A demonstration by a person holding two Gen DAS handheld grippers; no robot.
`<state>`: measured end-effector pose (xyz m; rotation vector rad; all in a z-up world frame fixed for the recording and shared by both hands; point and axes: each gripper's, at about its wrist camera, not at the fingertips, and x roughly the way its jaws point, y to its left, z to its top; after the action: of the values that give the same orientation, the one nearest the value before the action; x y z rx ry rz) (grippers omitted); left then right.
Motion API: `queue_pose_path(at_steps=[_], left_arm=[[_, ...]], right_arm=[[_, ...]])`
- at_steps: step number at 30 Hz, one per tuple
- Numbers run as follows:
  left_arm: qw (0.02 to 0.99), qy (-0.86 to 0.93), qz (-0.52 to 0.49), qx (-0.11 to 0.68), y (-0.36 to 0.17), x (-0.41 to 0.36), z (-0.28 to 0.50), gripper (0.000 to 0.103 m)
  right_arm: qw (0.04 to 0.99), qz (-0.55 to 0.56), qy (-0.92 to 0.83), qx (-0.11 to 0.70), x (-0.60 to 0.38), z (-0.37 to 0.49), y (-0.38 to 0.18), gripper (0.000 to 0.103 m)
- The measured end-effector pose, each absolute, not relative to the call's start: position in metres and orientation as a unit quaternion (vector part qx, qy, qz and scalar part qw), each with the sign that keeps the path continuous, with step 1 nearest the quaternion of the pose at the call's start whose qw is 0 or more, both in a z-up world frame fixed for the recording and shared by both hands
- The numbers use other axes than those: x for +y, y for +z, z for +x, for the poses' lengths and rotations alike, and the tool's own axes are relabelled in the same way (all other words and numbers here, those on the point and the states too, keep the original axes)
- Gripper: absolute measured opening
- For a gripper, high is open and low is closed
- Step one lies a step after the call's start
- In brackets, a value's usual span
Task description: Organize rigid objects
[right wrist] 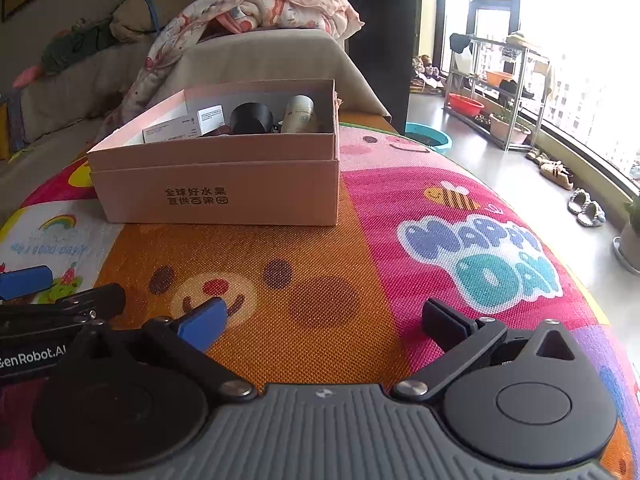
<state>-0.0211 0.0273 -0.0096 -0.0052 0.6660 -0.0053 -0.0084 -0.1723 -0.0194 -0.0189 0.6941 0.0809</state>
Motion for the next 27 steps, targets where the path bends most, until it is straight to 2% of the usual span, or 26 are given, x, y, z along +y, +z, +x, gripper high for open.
queue_pose_path(at_steps=[27], left_arm=[[0.946,-0.002,-0.003,0.326,-0.0101,0.0268,-0.0194,0.089]], right_arm=[[0.94,-0.007,0.039,0.338,-0.1736,-0.0081,-0.0209,0.103]])
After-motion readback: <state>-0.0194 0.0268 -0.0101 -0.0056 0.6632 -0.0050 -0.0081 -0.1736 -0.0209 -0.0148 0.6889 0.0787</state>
